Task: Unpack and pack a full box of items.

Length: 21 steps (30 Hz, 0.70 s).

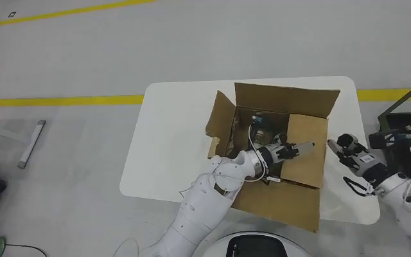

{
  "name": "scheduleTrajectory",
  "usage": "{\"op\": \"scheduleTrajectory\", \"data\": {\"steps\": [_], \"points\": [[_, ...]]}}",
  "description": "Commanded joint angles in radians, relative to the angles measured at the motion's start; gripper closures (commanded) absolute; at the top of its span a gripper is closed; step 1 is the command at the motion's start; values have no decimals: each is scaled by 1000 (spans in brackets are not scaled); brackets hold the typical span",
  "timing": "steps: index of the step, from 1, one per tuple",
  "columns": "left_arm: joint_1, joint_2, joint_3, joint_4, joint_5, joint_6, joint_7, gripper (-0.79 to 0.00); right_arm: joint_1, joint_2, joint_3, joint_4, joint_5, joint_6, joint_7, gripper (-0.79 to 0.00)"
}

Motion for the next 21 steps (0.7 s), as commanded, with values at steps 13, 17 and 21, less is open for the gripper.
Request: {"op": "scheduleTrajectory", "data": {"steps": [13,17,21], "points": [[-59,-32,103,-105,-85,-91,-61,-785,-38,-1,244,-37,278,57,77,-539],[-99,-54,166,-79,-87,-126,-77,-785,-54,0,318,-47,376,63,148,-730],[-140,-76,218,-38,-66,-141,-75,-785,-67,6,393,-50,421,53,248,-785]]}}
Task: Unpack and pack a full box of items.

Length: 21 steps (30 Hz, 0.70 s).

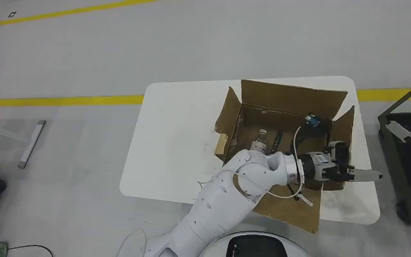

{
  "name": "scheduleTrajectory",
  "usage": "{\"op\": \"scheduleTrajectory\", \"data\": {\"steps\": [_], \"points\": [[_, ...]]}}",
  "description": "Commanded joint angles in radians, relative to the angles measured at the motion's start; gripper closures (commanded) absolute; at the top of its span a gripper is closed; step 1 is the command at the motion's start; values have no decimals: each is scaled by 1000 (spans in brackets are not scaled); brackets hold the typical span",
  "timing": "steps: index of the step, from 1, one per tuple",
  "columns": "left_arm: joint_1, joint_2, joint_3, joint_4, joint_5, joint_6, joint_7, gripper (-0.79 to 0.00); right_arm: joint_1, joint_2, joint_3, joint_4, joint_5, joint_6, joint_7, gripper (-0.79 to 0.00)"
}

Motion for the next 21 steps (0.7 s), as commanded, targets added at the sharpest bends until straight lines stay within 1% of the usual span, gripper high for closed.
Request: {"op": "scheduleTrajectory", "data": {"steps": [1,5,11,13,14,16,17,19,20,21], "points": [[-21,-11,24,25,20,-5,5,-785,-6,3,34,4,12,1,44,-785],[-51,-30,57,81,48,-5,24,-785,-16,4,50,11,25,-3,82,-785],[-73,-56,91,136,45,-17,27,-785,-28,1,13,-4,35,-13,77,-763],[-80,-63,98,147,44,-24,22,-785,-29,2,0,-10,26,-16,84,-720],[-82,-66,100,153,42,-26,22,-785,-27,2,-6,-11,22,-15,83,-686],[-86,-71,104,163,44,-29,20,-785,-25,2,-24,-10,10,-14,86,-662],[-87,-73,106,168,45,-30,20,-785,-22,3,-32,-8,4,-12,82,-625],[-89,-77,107,177,50,-30,21,-785,-17,3,-52,0,-12,-5,77,-499],[-89,-79,106,182,50,-30,21,-785,-15,3,-62,4,-30,-1,76,-391],[-90,-80,105,186,53,-31,22,-785,-13,3,-72,10,-42,4,73,-326]]}}
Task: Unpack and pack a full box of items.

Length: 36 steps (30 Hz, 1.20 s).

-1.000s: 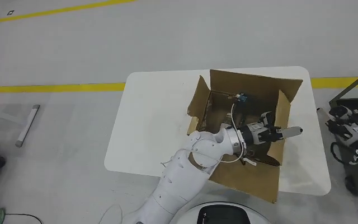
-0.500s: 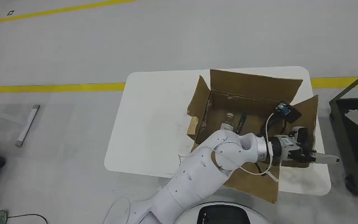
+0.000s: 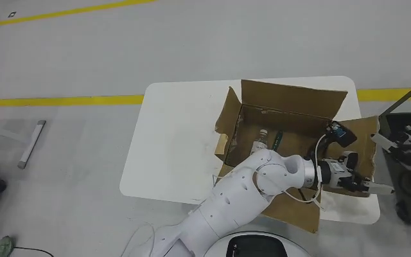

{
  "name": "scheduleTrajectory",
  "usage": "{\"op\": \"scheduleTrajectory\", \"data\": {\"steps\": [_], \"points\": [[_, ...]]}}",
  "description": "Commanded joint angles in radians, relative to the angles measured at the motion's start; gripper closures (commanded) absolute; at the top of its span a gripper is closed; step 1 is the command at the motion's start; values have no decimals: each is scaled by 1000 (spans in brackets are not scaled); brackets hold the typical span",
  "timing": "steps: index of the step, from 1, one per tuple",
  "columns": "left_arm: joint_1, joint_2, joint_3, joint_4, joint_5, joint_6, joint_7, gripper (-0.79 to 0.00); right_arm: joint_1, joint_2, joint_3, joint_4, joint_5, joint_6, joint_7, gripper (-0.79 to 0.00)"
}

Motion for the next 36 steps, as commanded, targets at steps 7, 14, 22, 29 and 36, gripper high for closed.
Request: {"op": "scheduleTrajectory", "data": {"steps": [7,14,22,29,36], "points": [[11,3,-26,9,31,5,3,-785,20,0,-67,54,-58,8,-25,0],[52,36,-106,-85,77,11,-4,-785,58,3,-118,105,-82,-39,-16,0],[171,106,-261,-301,244,78,-28,-785,141,14,-159,182,-131,-118,1,0],[283,152,-378,-453,381,141,-54,-785,253,26,-215,240,-195,-187,24,0],[359,183,-469,-533,475,192,-54,-785,344,34,-282,296,-244,-205,52,-111]]}}
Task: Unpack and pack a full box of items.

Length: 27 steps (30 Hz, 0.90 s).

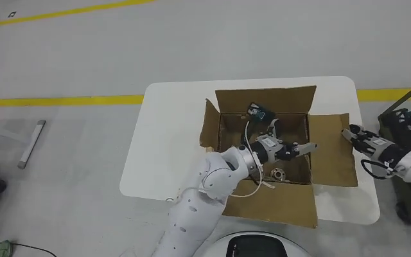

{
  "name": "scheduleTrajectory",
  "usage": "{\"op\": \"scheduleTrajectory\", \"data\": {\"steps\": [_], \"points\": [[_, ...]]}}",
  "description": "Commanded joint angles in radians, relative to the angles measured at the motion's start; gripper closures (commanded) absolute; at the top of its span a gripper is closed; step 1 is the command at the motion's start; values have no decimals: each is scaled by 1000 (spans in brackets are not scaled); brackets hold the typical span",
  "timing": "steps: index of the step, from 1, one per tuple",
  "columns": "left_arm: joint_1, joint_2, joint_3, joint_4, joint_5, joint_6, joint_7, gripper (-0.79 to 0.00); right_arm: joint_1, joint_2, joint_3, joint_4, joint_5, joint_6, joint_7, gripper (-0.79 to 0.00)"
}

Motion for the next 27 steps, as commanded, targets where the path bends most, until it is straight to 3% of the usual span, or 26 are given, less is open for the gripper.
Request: {"op": "scheduleTrajectory", "data": {"steps": [1,3,5,9,10,11,13,15,21,27], "points": [[19,8,-28,-15,22,16,3,-785,16,2,-14,12,-10,-3,3,-148],[32,15,-50,-38,53,22,3,-785,26,3,-21,21,-22,-5,2,-296],[46,21,-72,-62,55,25,5,-785,29,4,-13,14,-23,4,-22,-646],[62,32,-100,-99,67,23,-4,-785,18,6,48,-55,-33,30,-95,-680],[65,33,-105,-103,69,24,-4,-785,14,7,62,-76,-31,33,-110,-594],[66,36,-108,-104,82,25,-7,-785,18,7,81,-104,-35,32,-136,-397],[68,41,-112,-105,120,29,-14,-785,17,8,97,-143,-38,28,-161,-246],[74,45,-119,-109,140,38,-15,-785,23,9,105,-184,-48,31,-180,-12],[78,69,-133,-149,479,96,-86,-785,62,11,45,-232,-109,56,-195,0],[112,79,-152,-189,539,128,-93,-785,152,12,-107,-230,-149,42,-154,0]]}}
